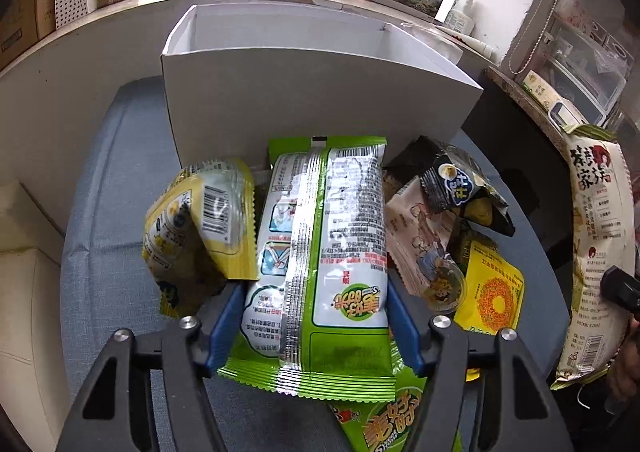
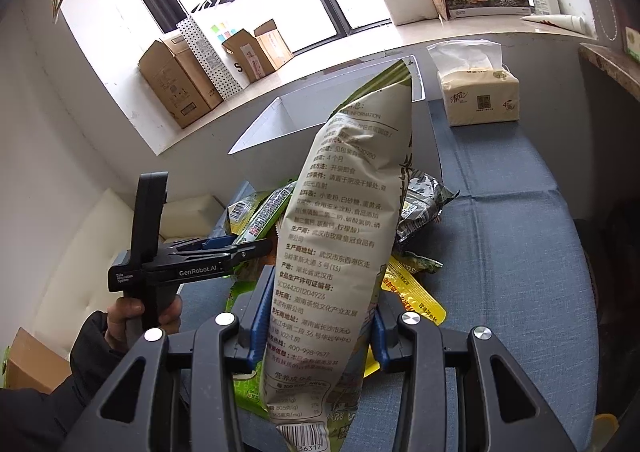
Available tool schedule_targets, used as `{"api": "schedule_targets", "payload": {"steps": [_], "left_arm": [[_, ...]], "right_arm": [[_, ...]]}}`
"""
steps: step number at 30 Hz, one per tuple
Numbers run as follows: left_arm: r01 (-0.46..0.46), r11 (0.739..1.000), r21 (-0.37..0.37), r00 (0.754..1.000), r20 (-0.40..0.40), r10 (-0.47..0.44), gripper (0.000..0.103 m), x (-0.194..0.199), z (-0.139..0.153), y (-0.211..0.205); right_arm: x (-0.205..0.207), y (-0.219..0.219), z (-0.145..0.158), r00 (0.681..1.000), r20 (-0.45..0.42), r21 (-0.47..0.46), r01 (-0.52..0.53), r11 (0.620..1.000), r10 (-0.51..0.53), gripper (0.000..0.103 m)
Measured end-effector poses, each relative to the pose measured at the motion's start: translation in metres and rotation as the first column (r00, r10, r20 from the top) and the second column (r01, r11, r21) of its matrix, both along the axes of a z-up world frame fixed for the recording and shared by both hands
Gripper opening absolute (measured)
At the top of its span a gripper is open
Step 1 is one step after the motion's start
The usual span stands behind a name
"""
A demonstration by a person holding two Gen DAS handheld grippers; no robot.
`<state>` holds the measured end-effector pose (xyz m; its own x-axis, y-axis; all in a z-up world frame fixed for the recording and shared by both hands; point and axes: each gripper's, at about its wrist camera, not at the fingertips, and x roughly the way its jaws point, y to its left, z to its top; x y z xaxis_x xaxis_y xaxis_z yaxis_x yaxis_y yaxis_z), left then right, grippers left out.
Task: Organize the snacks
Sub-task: 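Carry both packets into the white box and open both tools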
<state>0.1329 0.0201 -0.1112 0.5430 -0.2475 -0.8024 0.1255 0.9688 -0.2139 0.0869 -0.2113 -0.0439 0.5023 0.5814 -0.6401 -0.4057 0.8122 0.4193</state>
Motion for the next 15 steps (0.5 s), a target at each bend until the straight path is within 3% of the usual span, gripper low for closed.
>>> {"api": "schedule_targets", "payload": {"steps": [10,15], "left_arm": [[0.006,1.0,0.023,0.987,0.162,-0.01,0.07,-0.054,0.055,-0.022],[-0.041,0.999,0.008,0.975,0.221,0.038,0.07,-0.048,0.093,-0.02]], "right_arm": [[-0.001,0.001,-0.001,1.0,0.01,0.004,-0.001,1.0,0.001,0.044],[0.011,0.006,0.012,0.999,0.034,0.006,-0.005,1.0,0.005,0.044]]}}
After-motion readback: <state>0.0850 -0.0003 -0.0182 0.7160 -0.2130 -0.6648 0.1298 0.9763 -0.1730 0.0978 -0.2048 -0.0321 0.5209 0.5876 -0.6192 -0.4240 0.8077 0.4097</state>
